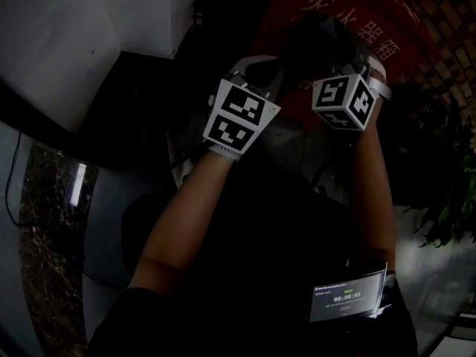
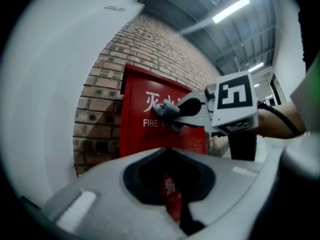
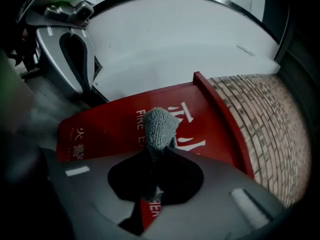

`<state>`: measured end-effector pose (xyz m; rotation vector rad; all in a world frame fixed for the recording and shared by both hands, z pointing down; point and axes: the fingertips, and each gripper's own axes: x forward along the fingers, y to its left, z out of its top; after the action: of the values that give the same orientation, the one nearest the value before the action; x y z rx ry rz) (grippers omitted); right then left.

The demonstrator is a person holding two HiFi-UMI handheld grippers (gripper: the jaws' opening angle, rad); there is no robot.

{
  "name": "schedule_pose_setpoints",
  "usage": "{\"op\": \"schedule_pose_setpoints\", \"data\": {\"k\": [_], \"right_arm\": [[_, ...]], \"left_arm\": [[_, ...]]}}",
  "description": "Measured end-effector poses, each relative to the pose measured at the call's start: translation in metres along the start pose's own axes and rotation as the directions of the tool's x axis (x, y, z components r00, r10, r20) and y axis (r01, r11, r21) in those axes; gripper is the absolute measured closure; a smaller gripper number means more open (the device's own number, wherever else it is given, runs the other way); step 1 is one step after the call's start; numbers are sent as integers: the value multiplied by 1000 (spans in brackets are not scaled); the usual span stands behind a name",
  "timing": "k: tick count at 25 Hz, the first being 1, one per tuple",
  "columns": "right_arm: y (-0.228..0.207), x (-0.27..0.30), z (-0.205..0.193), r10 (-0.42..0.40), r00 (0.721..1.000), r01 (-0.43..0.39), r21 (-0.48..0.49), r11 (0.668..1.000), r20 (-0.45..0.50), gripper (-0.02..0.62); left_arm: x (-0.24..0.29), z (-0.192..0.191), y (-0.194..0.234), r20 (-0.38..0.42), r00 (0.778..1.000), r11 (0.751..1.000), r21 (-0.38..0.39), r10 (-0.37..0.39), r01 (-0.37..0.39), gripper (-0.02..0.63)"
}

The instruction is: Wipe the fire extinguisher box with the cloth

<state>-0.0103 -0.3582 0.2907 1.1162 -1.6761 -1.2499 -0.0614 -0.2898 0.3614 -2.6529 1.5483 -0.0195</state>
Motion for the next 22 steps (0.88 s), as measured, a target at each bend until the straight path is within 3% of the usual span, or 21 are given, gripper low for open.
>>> {"op": "schedule_pose_setpoints", "data": {"k": [13,22], "right_arm": [[114,11,-29,192,981,-191,42,981,-29,568],[185,18,-39,315,948,-313,50,948,-41,568]], "left_arm": [[20,-59,-8,-74,996,999,-6,-42,42,604],[29,-101,4,-105,994,1000,-14,5,-6,604]]}}
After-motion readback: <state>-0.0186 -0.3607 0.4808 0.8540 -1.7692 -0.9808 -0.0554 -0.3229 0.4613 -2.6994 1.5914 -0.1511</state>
